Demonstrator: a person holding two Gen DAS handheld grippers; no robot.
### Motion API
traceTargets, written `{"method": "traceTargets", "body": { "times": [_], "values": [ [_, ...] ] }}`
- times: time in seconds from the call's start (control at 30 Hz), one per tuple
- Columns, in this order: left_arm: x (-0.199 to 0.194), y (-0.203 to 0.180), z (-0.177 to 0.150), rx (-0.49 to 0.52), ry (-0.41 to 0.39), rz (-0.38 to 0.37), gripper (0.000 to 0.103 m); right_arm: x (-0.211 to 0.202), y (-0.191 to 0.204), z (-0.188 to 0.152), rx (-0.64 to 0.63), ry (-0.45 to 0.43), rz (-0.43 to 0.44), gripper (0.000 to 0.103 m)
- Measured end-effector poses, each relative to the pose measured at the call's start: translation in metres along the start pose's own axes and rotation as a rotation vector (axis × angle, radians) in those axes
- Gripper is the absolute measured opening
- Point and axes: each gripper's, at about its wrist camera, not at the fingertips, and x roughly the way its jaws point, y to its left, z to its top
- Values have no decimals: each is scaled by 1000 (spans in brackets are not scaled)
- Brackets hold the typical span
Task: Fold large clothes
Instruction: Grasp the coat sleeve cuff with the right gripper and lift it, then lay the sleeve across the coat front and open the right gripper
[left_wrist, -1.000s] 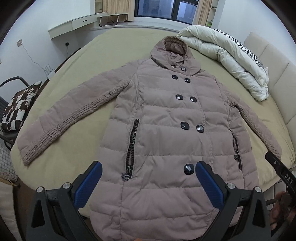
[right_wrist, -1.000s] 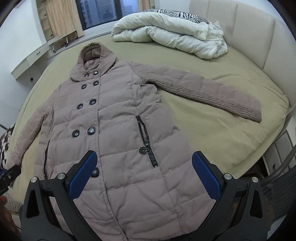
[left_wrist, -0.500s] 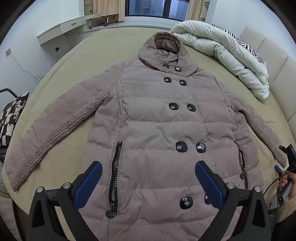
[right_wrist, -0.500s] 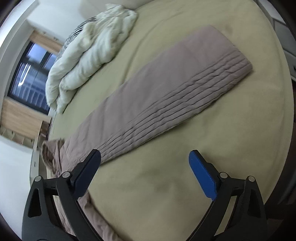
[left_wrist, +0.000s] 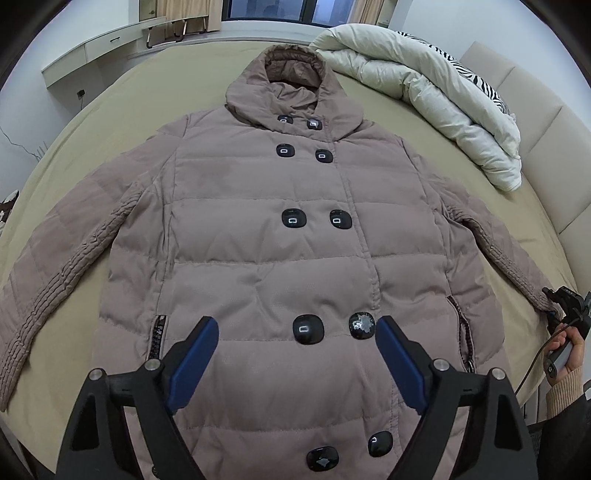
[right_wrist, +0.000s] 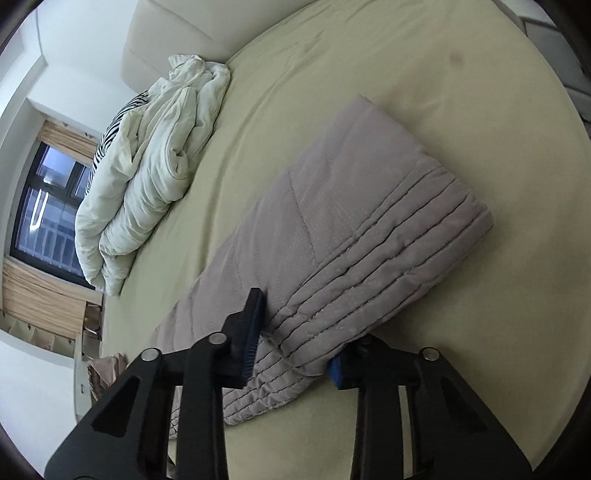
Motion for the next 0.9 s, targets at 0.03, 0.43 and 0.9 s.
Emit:
{"method": "traceTargets", "body": {
  "times": [0.03, 0.43, 0.9],
  "values": [
    [0, 2, 2, -7, -1, -3, 84, -4, 12, -1, -45, -12, -11, 17],
    [-25, 81, 20, -195, -92, -61, 80, -31, 302, -173, -772, 137, 390, 14],
    [-18, 144, 21, -362, -117, -227, 92, 51, 316, -385, -1061, 387, 398, 94]
  ]
}}
